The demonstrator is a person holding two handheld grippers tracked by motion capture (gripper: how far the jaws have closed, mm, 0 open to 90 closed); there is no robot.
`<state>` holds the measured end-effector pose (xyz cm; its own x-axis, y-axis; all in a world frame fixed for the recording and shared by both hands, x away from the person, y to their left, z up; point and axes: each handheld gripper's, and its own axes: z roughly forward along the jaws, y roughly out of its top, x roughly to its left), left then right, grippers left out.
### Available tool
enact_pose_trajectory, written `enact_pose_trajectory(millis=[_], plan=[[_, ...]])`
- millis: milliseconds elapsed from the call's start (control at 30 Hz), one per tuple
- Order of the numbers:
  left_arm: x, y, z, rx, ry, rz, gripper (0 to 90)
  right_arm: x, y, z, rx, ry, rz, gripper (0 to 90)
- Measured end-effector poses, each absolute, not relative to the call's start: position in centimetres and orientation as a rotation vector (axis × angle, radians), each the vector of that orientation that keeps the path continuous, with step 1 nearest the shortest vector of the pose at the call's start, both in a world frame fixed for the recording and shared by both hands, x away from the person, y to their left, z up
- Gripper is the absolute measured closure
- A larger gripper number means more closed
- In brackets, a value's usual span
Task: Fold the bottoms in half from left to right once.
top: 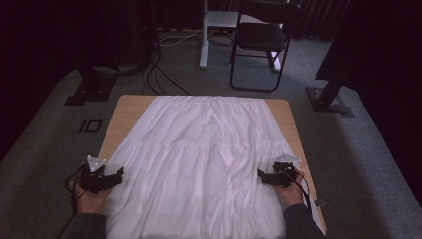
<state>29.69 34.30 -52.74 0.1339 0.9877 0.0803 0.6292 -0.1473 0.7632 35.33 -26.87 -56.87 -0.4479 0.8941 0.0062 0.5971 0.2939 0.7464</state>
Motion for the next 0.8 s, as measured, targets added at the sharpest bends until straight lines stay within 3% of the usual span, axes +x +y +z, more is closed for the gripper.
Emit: enact_pose_trajectory(millis=[167,400,633,767,800], plan=[[29.6,35.6,-54.2,1.836,1.596,0.713,7.8,35.3,-26.9,-56.9,1.333,2.153,0.972,13.4],[31.0,33.9,-55.8,1.928,1.573,0.647,2.8,35.2,-27.0,-56.9,1.327,2.158,0.972,13.6],[30.7,33.3,-55.9,1.929,1.558,0.653,2.9,34.9,-27.0,-56.7,1.319,2.188,0.967,13.4],[30.7,33.2,-55.7,1.913,1.591,0.657,5.3,33.8,-28.0,-55.1,1.306,2.115,0.949,16.0],[30.5,33.6,-55.4,1.902,1.597,0.666,16.1,32.9,-29.6,-53.9,1.326,2.028,0.945,17.3]])
